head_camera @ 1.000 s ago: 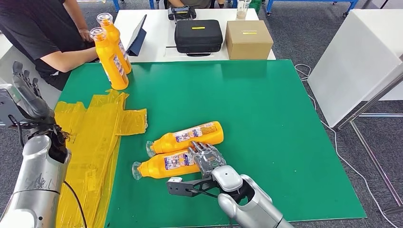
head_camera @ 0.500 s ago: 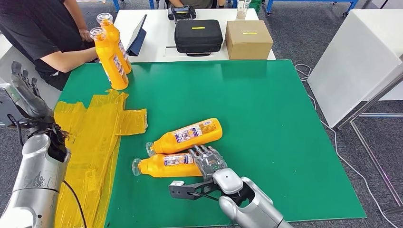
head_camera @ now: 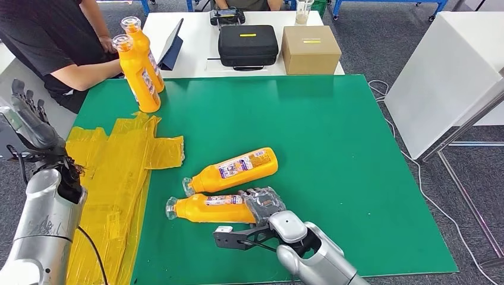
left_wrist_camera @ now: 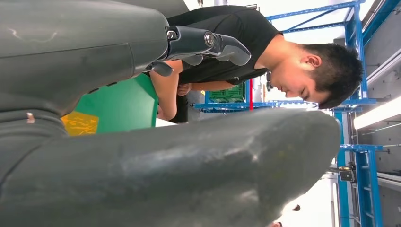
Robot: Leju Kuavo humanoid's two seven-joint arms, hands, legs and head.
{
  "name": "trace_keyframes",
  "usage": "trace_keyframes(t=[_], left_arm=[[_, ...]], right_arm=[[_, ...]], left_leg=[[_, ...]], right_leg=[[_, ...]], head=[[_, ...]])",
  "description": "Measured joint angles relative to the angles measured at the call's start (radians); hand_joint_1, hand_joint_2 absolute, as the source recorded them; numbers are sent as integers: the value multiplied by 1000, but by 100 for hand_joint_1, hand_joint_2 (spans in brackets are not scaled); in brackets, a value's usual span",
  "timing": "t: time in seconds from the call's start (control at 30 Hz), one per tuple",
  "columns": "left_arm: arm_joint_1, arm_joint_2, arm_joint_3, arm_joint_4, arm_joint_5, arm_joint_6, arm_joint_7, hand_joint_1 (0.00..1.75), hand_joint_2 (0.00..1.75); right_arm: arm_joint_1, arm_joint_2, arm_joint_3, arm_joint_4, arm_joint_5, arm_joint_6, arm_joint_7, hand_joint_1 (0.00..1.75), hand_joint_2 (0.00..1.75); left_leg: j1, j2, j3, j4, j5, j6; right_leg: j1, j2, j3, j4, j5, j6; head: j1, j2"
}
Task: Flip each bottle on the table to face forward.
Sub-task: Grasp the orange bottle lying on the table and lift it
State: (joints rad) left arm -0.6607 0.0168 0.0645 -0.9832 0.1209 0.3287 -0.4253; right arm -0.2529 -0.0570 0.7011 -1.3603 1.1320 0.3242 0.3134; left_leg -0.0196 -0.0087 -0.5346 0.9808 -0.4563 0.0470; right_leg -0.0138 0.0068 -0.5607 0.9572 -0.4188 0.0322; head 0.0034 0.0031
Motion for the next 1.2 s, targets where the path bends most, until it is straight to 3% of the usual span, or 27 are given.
trace_keyframes(t=[0.6, 0.7, 1.0, 1.2], left_arm=[[27, 28, 0, -6, 33, -9, -3, 0, 0], [48, 32, 0, -25, 78, -63, 11, 0, 0], [114, 31, -9, -118, 231, -339, 105, 0, 0], [130, 24, -33, -155, 258, -403, 126, 0, 0]], right_arm=[[-1, -7, -19, -7, -78, -17, 14, 175, 175], [-3, -7, -41, -30, -95, -14, 22, 175, 175], [-63, 22, -126, -200, -94, -29, 29, 175, 175], [-85, 49, -154, -259, -101, -78, 0, 175, 175]], left_leg=[[0, 0, 1, 0, 0, 0], [0, 0, 0, 0, 0, 0], [0, 0, 0, 0, 0, 0], [0, 0, 0, 0, 0, 0]], right_leg=[[0, 0, 2, 0, 0, 0], [-1, 0, 1, 0, 0, 0], [-1, 0, 1, 0, 0, 0], [-1, 0, 0, 0, 0, 0]], head=[[0, 0], [0, 0], [0, 0], [0, 0]])
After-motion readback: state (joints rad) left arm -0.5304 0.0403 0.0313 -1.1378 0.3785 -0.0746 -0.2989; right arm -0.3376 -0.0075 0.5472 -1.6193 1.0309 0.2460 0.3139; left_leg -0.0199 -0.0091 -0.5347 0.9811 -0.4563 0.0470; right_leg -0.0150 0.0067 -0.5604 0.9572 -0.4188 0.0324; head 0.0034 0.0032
